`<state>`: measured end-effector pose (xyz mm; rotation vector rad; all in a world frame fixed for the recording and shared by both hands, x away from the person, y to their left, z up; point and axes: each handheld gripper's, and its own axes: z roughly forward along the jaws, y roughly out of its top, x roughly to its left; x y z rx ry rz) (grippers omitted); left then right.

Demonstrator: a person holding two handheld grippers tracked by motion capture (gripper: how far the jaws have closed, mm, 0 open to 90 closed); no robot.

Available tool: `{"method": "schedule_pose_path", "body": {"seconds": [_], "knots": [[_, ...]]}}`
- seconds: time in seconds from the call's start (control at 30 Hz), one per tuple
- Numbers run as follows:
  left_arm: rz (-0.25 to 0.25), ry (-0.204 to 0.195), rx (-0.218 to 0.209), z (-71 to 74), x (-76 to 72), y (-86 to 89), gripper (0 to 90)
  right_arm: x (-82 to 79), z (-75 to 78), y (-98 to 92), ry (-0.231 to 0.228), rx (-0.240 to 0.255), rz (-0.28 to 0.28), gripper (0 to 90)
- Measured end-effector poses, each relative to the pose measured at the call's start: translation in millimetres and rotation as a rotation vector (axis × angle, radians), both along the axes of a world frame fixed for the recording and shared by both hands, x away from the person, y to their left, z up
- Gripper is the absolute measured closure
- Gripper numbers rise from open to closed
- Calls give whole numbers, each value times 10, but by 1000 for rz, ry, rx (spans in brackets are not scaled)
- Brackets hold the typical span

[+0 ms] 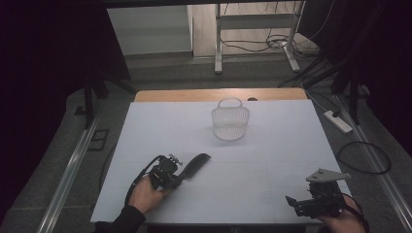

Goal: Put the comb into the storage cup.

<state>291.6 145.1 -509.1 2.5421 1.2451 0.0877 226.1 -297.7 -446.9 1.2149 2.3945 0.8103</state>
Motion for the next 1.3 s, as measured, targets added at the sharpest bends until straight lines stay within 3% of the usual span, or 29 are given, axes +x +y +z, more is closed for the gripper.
{"method": "schedule_pose_path", "body": {"seconds": [0.27, 0.43, 0.73, 1.0, 1.3], "knots": [[-6, 5, -36, 21, 3, 3, 732, 1, -1, 0, 1, 0, 0, 27], [-25, -15, -51, 63, -20, -21, 732, 1, 0, 0, 0, 1, -1, 27], [-52, -108, -80, 172, -89, -48, 731, -3, 2, 1, -4, 2, 5, 27], [-57, -152, -157, 256, -125, -34, 731, -8, 7, -3, -8, 8, 9, 20], [-65, -214, -205, 335, -177, -17, 731, -18, 19, -10, -16, 25, 17, 4]]}}
